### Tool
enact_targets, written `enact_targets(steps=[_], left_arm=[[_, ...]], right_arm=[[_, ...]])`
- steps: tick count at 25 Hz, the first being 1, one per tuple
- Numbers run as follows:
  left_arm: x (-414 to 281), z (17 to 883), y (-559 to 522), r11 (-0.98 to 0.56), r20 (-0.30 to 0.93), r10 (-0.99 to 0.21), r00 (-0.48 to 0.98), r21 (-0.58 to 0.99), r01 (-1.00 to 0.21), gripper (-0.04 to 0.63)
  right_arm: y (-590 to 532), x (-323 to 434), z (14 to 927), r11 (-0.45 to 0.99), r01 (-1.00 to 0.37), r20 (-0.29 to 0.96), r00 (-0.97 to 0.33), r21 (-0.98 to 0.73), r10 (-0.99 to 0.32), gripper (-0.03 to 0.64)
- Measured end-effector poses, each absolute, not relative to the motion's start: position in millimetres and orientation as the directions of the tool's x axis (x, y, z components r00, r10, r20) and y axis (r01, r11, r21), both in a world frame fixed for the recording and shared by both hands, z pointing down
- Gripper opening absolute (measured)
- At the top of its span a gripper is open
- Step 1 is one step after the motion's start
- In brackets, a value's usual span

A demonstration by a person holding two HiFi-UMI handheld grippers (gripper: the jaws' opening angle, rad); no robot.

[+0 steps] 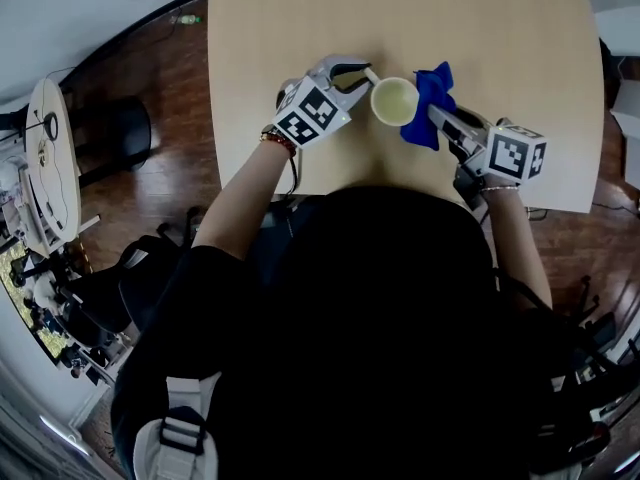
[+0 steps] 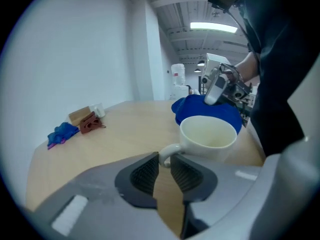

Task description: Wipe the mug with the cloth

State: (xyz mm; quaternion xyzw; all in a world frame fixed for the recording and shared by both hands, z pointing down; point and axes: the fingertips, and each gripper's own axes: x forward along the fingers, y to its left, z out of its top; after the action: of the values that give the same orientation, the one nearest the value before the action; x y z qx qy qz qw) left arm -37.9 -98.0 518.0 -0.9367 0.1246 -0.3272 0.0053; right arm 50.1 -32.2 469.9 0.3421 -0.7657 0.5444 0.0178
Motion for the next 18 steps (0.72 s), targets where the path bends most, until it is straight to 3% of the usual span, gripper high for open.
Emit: enact_targets(steps=[11, 15, 18], left_arm=[[-60, 519, -64, -0.786, 0.646, -0.503, 0.575, -0.066, -0.614, 0.077], [-65, 523, -54, -0.692, 0.664, -0.56, 0.495, -0.048, -0.72, 0.078], [-65, 524, -55, -0.663, 0.643, -0.593, 0.485, -0.048, -0.747, 0.077]], right_arm=[[-37, 49, 513, 0.254, -0.677, 0.558, -0.722, -0.691, -0.408, 0.055], [-45, 51, 533, 0.304, -0.799, 0.699, -0.601, -0.518, -0.388, 0.054], [-49, 52, 534, 0.307, -0.809, 0.715, -0.588, -0.502, -0.378, 0.054]])
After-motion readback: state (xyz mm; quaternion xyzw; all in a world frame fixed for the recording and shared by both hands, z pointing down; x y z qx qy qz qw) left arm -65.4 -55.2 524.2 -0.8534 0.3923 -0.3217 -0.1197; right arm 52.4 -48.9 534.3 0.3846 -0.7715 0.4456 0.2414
